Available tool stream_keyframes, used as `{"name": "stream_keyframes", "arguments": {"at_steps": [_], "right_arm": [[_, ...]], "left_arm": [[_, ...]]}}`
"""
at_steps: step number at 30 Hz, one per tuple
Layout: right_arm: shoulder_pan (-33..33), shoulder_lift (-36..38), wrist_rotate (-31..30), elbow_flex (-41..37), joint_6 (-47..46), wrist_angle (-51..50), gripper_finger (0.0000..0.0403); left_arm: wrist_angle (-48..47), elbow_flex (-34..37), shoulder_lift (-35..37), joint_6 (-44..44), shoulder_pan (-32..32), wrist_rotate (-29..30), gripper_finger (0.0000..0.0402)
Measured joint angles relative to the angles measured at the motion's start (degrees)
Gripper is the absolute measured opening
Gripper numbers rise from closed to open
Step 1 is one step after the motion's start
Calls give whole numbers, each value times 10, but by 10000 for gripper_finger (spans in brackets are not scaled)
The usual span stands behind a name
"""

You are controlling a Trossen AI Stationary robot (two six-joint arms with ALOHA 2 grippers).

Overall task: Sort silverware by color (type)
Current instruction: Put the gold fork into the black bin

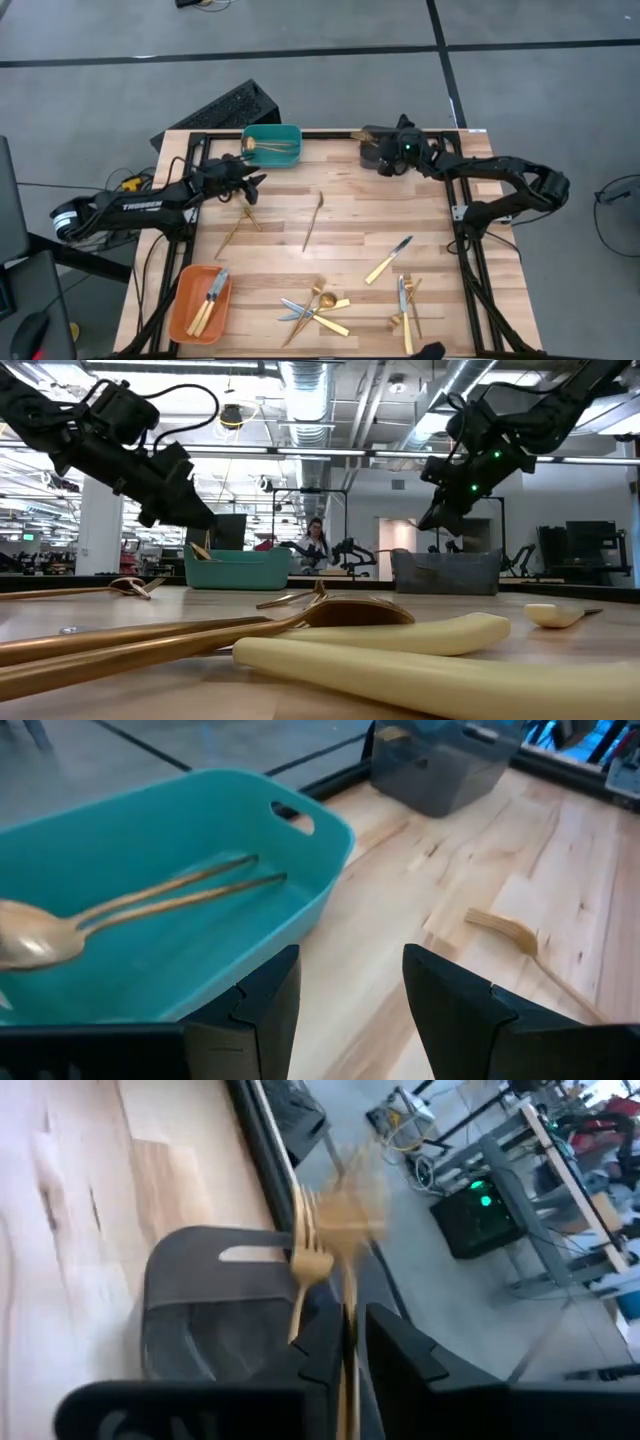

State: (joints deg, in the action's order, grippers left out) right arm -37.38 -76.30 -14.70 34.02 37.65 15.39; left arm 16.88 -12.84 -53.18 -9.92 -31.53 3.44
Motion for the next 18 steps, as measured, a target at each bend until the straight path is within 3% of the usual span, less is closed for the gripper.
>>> {"name": "stream_keyframes", "arguments": {"at_steps": [6, 9, 14, 16, 18], "right_arm": [[-3, -5, 1, 0, -35, 18, 121], [18, -5, 42, 0, -182, 20, 138], [67, -17, 204, 1, -514, 47, 142], [107, -32, 246, 1, -572, 70, 140], [163, -55, 225, 1, -584, 114, 136]], "left_arm": [[1, 0, -37, -9, 0, -1, 164], [2, 0, -47, -23, 1, -10, 164], [5, 0, -51, -32, 17, -23, 164], [14, 0, -51, -32, 28, -23, 164], [28, 0, -51, -29, 41, -22, 162]]}}
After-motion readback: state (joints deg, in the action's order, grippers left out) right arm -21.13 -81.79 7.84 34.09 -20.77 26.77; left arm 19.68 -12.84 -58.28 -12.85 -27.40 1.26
